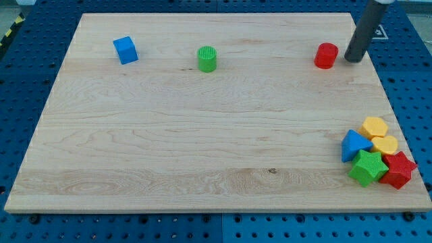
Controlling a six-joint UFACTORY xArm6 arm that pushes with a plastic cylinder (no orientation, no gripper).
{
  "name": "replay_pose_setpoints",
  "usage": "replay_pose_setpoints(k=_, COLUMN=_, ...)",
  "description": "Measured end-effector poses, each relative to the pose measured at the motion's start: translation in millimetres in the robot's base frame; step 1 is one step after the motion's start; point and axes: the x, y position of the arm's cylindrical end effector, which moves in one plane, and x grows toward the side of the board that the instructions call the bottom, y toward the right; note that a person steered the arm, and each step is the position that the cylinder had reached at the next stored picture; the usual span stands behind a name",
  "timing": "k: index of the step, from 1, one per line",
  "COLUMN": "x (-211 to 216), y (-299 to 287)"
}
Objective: Move the red circle to the bottom right of the board
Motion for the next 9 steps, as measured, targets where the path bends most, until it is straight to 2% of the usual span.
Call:
replay_pose_setpoints(k=1, x=8.5, y=-38.6)
replay_pose_setpoints(k=2, x=-19.9, y=-19.0)
replay_pose_setpoints(k=3, x=-50.7, y=-26.2)
replay_pose_setpoints(k=4, x=-39.9, y=-73.9)
replay_pose_setpoints(k=6, x=74.4, y=-83.7)
replay_pose_setpoints(k=7, x=94.2, y=-87.9)
replay_pose_setpoints(k=8, x=68.0, y=-102.4)
replay_pose_setpoints(k=9, x=71.7, y=-126.7)
